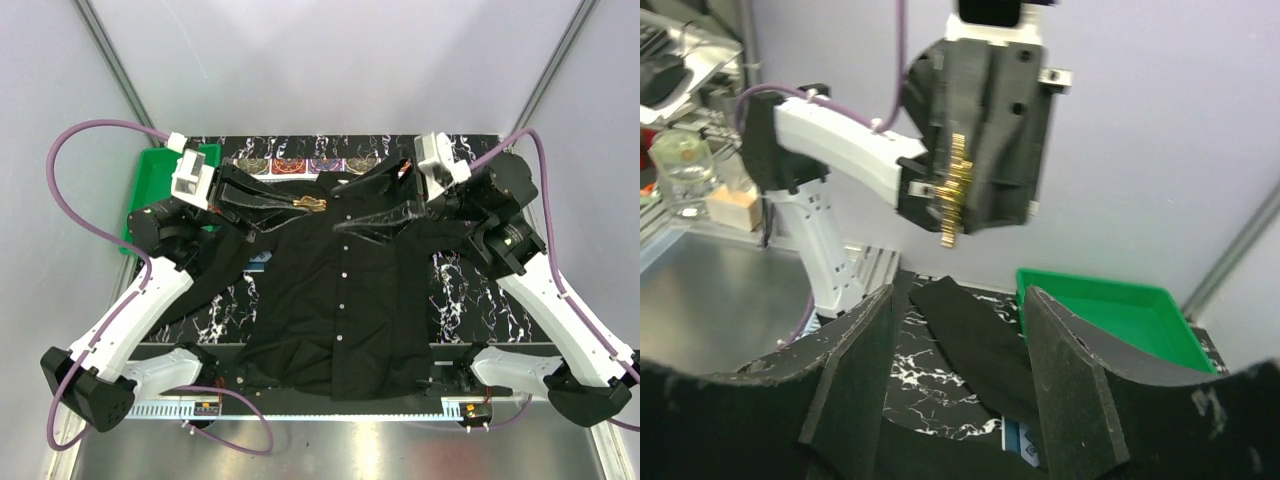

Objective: Pin the brooch onto the clothing
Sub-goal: Open the brooch.

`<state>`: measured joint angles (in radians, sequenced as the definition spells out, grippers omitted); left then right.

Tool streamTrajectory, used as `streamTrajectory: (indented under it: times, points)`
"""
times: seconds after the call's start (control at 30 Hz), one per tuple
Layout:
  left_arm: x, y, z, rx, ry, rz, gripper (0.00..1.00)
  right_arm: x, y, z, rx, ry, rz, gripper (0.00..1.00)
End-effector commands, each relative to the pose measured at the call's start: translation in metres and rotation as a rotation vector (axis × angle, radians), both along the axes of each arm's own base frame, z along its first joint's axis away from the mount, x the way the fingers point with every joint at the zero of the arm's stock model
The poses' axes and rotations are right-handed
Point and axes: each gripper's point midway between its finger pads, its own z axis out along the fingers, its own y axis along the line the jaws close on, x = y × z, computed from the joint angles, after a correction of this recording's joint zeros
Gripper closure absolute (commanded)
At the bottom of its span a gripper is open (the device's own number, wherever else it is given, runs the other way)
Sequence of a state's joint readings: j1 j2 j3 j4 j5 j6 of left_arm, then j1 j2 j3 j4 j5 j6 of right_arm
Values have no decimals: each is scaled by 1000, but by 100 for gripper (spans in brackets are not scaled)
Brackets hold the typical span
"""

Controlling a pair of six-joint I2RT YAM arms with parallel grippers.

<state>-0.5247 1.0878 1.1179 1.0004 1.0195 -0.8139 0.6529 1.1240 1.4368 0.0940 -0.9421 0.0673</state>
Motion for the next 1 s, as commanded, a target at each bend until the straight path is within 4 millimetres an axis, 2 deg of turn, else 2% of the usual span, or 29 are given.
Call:
streamTrajectory:
  times: [0.0,0.23,0.63,0.97]
  points:
    - [-9,6,18,-69,-108,19,99,-30,4,14,24,-159,61,40]
    - [-18,4,11,-55,-150,-5,99,-29,8,19,31,-150,50,43]
    - [-19,0,6,-44,-181,-12,98,-30,9,28,49,-162,51,58]
    - [-12,-6,-2,-26,-166,4,100,-31,9,34,70,-173,46,60]
